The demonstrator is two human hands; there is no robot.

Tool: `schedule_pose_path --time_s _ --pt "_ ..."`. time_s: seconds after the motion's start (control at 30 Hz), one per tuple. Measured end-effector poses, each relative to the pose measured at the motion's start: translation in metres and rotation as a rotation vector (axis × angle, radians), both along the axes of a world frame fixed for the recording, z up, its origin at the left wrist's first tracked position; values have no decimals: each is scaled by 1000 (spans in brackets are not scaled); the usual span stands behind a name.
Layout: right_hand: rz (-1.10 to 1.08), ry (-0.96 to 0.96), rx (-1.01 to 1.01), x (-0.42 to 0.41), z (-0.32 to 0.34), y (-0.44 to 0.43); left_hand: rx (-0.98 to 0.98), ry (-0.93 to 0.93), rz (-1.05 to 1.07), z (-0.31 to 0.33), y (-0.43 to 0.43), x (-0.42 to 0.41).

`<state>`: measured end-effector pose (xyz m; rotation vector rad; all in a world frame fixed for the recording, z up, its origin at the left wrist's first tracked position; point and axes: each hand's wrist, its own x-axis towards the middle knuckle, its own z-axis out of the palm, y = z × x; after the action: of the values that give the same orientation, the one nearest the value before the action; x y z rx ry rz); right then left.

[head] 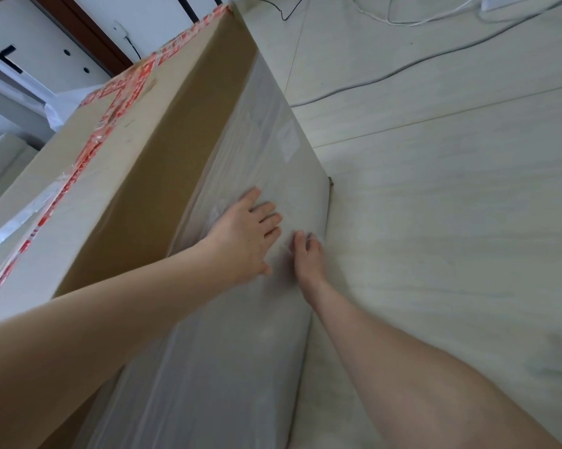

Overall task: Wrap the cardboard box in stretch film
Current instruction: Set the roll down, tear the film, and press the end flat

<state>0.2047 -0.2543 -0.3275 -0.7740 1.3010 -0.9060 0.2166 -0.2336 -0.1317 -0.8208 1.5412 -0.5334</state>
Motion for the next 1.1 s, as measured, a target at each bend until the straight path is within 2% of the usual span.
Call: schedule_pose_path --time_s 0.17,0.27,0.37,0.47,0.53,0.6,0.7,0.83,0.93,1.03,1.1 --pt "75 33 58 -8 -4 -23 -52 6 -7 4 -17 -3" --pt "6 178 100 -18 -5 -34 -80 21 -21 4 -26 -4" --pt "-30 186 156 -29 -7 -39 -98 54 -19 5 -32 -6" --pt "78 238 123 -37 -6 -44 -116 113 -31 8 -30 -7" --pt "77 263 84 -40 -2 -49 -130 157 -51 12 -28 -9" --pt "34 240 70 -40 1 -51 -127 202 -60 14 -25 -12" --pt "-98 162 156 -44 5 -51 -63 263 -44 7 -17 -15" --pt "-181 77 192 -49 4 -52 35 269 -14 -13 -3 -14" --pt "-206 95 141 -50 3 -44 22 261 1 -20 2 -15" --pt "-170 123 9 -35 5 -11 19 235 10 -27 8 -19" --pt "-111 74 -93 -15 9 18 36 185 31 -30 13 -17"
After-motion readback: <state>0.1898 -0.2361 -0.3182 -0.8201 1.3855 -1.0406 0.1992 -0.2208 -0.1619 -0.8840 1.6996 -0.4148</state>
